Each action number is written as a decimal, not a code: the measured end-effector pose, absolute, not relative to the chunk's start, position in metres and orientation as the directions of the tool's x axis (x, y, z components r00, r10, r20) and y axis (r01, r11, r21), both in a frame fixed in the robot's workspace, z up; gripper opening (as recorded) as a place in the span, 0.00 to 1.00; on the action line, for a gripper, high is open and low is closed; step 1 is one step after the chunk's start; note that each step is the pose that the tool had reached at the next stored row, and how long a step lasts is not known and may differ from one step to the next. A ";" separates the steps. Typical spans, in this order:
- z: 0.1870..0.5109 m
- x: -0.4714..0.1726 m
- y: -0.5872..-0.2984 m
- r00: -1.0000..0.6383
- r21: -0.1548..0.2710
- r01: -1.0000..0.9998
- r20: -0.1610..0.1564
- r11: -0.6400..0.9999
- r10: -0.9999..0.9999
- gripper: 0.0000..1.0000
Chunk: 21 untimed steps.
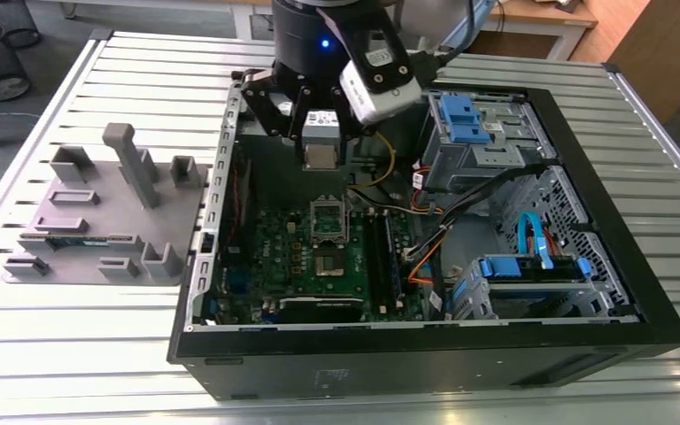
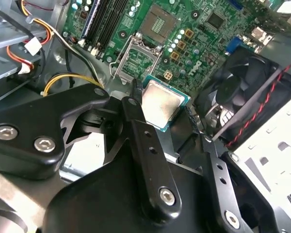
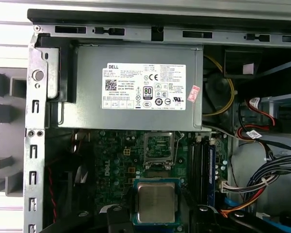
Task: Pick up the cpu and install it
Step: 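Pick up the cpu and move it towards the insertion slot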
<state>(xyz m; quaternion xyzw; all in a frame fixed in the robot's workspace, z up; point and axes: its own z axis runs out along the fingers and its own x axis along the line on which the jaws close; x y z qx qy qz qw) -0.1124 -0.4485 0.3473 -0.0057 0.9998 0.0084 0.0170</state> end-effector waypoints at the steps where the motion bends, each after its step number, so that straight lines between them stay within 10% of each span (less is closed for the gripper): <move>1: 0.345 -0.112 -0.449 -0.999 0.017 -0.012 -0.034 1.000 -0.011 0.47; 21: 0.327 -0.095 -0.455 -0.999 0.017 -0.012 -0.033 1.000 -0.011 0.47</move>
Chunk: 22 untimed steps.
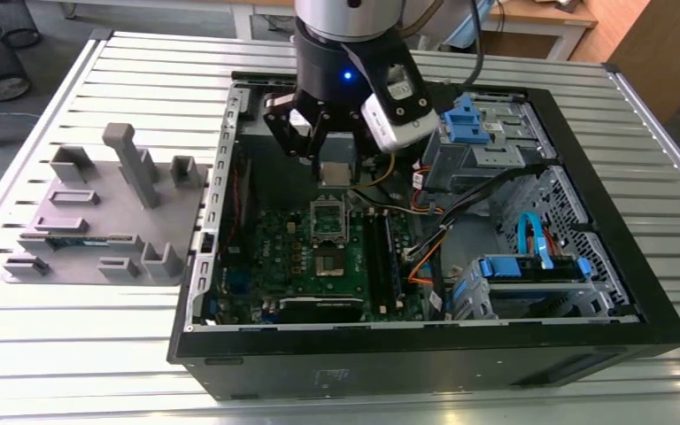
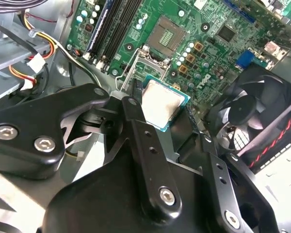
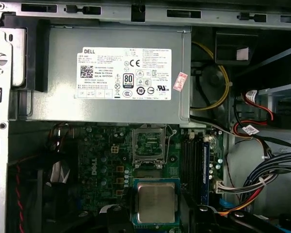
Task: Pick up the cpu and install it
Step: 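Pick up the cpu and move it towards the insertion slot, then place the cpu into insertion slot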
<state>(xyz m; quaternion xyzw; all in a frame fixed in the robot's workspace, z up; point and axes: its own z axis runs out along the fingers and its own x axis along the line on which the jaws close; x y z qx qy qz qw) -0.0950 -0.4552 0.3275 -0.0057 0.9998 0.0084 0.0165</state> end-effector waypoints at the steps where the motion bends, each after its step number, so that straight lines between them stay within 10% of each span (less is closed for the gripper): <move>1: 0.327 -0.095 -0.456 -0.999 0.017 -0.012 -0.033 1.000 -0.011 0.47; 22: 0.324 -0.094 -0.458 -0.999 0.017 -0.012 -0.033 1.000 -0.011 0.47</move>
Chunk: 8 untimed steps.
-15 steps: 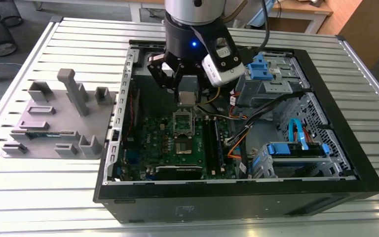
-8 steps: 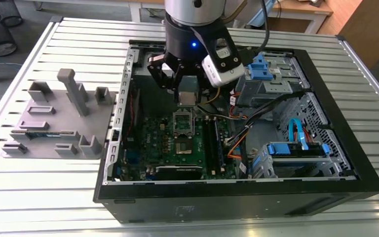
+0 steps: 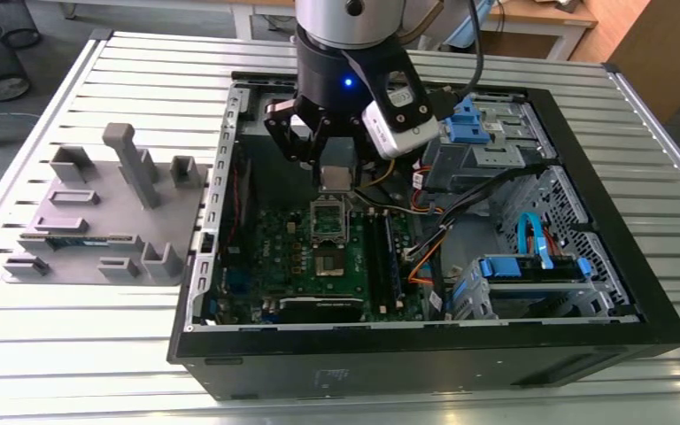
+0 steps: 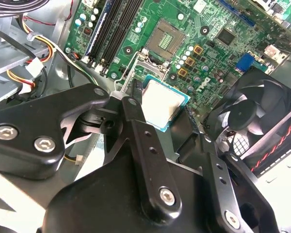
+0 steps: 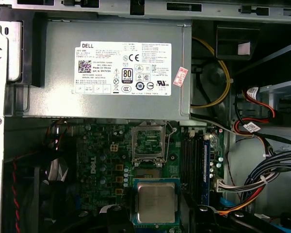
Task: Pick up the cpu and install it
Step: 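Place the cpu into insertion slot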
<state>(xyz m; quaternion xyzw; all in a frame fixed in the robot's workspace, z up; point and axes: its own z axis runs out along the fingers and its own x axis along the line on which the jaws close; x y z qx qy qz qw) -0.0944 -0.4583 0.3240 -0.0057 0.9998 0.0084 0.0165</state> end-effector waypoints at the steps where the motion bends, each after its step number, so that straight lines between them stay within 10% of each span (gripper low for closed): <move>1: 0.324 -0.094 -0.458 -0.999 0.017 -0.012 -0.033 1.000 -0.011 0.47; 8: 0.324 -0.094 -0.458 -0.999 0.017 -0.012 -0.033 1.000 -0.011 0.47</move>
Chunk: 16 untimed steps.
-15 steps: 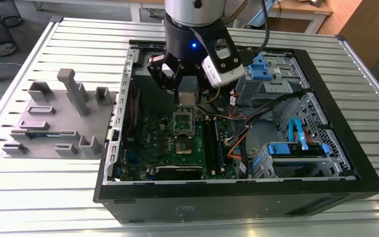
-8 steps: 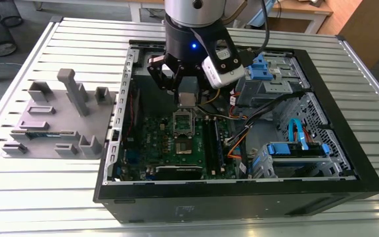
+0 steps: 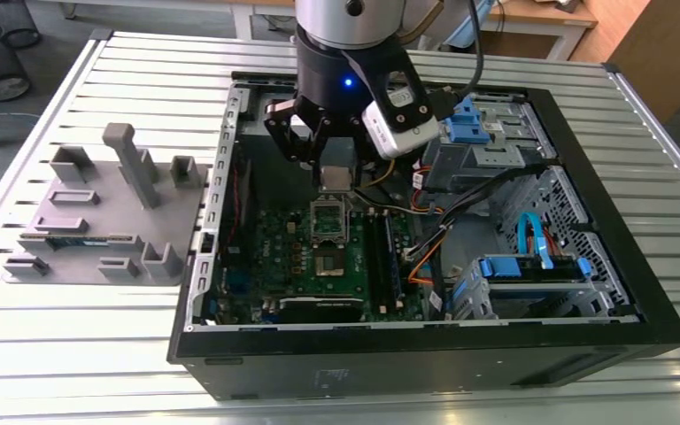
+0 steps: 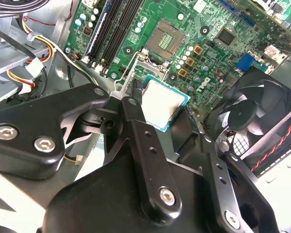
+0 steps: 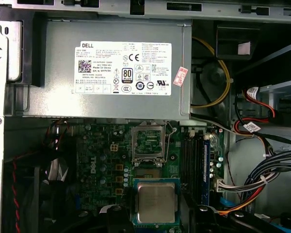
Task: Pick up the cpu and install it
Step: 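Place the cpu into insertion slot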
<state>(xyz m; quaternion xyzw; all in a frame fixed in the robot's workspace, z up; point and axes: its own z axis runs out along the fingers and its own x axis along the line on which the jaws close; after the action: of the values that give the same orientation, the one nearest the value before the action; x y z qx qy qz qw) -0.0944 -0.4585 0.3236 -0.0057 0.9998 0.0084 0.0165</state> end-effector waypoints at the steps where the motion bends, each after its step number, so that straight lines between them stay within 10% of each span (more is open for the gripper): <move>1: 0.321 -0.094 -0.459 -0.999 0.017 -0.012 -0.033 1.000 -0.011 0.47; 16: 0.317 -0.094 -0.459 -0.999 0.017 -0.012 -0.033 1.000 -0.011 0.47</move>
<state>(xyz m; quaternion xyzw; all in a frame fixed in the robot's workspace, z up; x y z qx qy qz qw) -0.0943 -0.4586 0.3165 -0.0057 0.9998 0.0084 0.0165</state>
